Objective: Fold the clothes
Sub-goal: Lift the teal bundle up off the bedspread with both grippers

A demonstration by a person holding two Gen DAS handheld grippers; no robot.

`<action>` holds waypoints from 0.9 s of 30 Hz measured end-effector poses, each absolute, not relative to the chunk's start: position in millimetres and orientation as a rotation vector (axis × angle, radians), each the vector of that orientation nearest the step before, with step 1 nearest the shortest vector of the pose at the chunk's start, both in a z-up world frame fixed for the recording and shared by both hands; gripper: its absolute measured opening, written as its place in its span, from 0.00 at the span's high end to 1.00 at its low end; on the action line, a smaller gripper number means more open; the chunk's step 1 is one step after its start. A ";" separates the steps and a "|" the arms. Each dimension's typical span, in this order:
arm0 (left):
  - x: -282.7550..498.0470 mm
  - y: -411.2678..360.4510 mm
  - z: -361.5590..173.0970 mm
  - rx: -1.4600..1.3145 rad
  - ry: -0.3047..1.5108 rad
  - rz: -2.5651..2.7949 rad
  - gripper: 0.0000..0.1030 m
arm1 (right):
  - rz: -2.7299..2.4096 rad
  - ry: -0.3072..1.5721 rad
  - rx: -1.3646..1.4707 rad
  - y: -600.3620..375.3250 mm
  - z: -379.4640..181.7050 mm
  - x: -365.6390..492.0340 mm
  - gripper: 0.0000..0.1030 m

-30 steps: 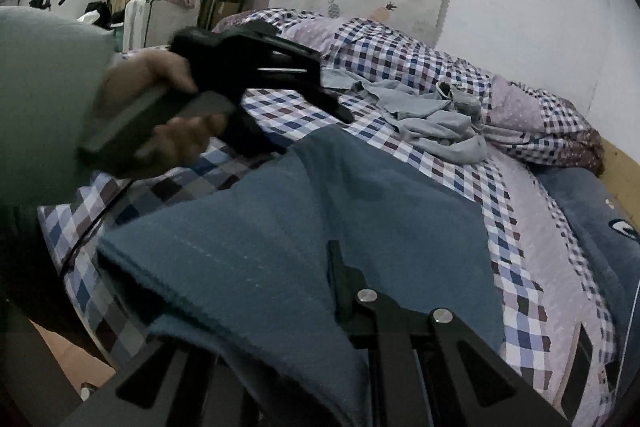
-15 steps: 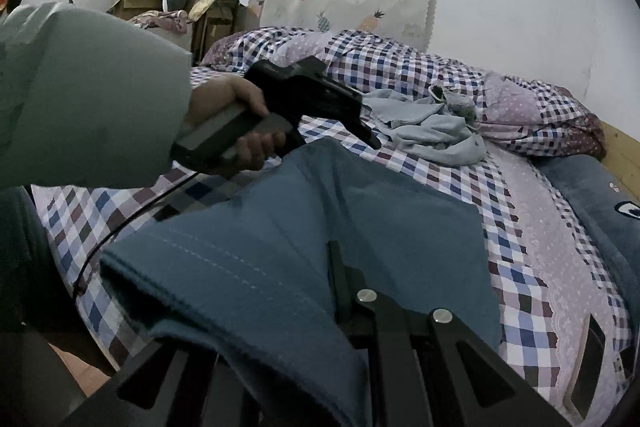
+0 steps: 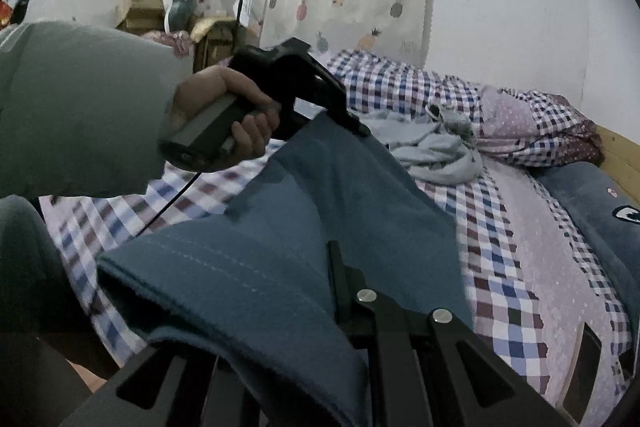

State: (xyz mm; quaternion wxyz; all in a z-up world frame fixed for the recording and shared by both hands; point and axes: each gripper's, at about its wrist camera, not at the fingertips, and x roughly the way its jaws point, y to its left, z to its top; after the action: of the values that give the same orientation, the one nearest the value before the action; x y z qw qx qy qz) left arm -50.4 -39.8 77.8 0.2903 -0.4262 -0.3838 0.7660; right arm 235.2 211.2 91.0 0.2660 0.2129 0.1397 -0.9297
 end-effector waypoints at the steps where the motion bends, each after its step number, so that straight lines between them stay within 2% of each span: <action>1: -43.6 -45.1 91.1 -1.117 -1.020 2.054 0.90 | -2.508 0.359 0.560 212.7 97.2 237.5 0.93; 8: 16.3 -116.3 180.3 -1.009 -1.038 2.191 0.90 | -2.434 0.129 0.488 216.6 153.2 242.0 0.93; 15: 82.5 -217.2 241.8 -0.949 -1.203 2.372 0.90 | -2.202 -0.071 0.463 174.7 201.3 223.1 0.93; 27: 158.2 -424.9 277.7 -0.802 -1.489 2.685 0.90 | -1.837 -0.058 0.467 -16.2 241.0 140.0 0.93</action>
State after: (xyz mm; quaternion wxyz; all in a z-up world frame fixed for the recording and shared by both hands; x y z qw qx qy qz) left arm 158.2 -424.9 277.7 -0.0157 -0.2526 -0.4693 0.8460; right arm 140.0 -16.2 241.0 0.5830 0.2002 -0.0250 -0.7870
